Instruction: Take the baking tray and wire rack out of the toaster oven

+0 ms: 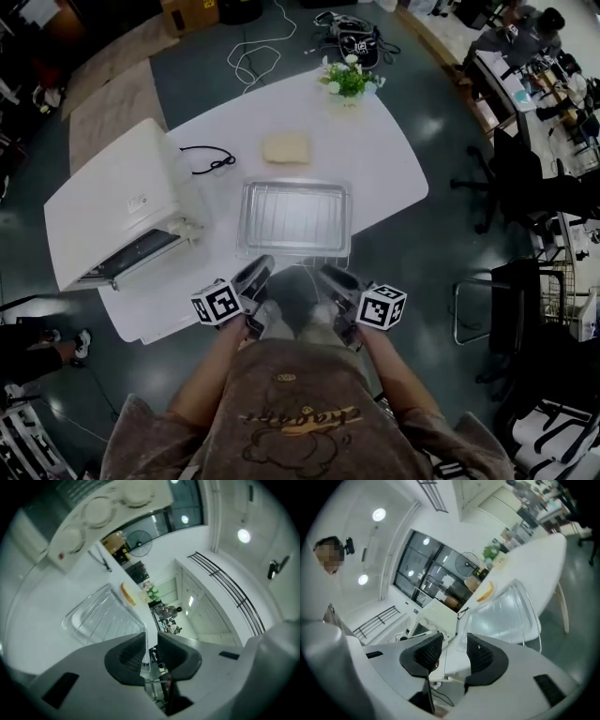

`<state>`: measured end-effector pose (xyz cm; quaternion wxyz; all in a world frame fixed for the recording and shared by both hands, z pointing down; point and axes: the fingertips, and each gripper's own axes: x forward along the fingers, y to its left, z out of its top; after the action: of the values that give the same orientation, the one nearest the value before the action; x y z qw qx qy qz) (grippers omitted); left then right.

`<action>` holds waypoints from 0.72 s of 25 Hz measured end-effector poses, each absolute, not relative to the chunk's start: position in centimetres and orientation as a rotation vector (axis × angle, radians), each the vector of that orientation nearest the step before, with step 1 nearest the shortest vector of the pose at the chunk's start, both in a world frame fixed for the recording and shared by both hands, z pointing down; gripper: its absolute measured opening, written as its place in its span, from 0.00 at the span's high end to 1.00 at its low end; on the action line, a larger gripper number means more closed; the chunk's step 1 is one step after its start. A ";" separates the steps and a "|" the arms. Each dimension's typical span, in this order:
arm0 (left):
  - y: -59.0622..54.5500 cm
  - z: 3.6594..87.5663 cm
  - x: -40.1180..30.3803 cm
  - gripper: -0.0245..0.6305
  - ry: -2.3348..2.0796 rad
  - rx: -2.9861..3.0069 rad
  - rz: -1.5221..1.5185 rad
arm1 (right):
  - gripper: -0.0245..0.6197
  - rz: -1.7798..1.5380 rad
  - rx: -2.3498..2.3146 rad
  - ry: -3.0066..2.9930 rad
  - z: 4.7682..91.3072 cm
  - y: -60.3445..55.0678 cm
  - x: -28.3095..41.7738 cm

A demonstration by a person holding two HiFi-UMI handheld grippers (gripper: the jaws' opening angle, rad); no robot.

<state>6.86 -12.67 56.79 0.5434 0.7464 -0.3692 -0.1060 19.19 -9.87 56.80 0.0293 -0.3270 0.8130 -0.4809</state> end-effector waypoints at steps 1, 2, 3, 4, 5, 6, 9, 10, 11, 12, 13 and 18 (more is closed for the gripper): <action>-13.4 54.8 7.0 0.87 -0.887 1.851 -0.234 | 0.74 -1.386 -1.029 2.564 54.7 -10.5 19.2; -14.0 52.9 7.2 0.87 -0.899 1.931 -0.213 | 0.74 -1.289 -1.047 2.614 52.6 -11.2 19.2; -14.5 50.9 7.5 0.87 -0.909 2.012 -0.192 | 0.74 -1.195 -1.063 2.655 50.5 -11.8 19.1; -15.0 48.9 7.7 0.87 -0.919 2.089 -0.172 | 0.74 -1.104 -1.080 2.690 48.5 -12.3 18.9; -15.2 46.9 8.1 0.87 -0.929 2.162 -0.151 | 0.74 -1.014 -1.096 2.721 46.7 -12.7 18.8; -15.3 45.0 8.4 0.86 -0.938 2.235 -0.129 | 0.74 -0.922 -1.113 2.752 44.8 -12.9 18.6; -14.8 39.7 9.4 0.82 -0.956 2.448 -0.069 | 0.74 -0.649 -1.153 2.844 39.8 -13.0 17.7; -14.5 38.3 9.6 0.81 -0.960 2.508 -0.055 | 0.74 -0.568 -1.163 2.867 38.4 -12.9 17.4; -14.2 37.1 9.7 0.81 -0.969 2.562 -0.047 | 0.74 -0.497 -1.174 2.882 37.3 -12.8 17.1; -13.8 36.1 9.6 0.81 -0.984 2.608 -0.045 | 0.74 -0.434 -1.185 2.890 36.4 -12.6 16.9; -13.4 35.3 9.5 0.81 -1.003 2.644 -0.048 | 0.74 -0.381 -1.197 2.887 35.6 -12.4 16.7; -11.7 34.6 7.9 0.92 -1.094 2.684 -0.108 | 0.94 -0.235 -1.267 2.791 34.1 -10.8 17.4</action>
<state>7.94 -11.69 34.55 0.1203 0.9187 -0.3744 -0.0371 17.41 -10.82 34.05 0.0339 -0.4120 0.9073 -0.0765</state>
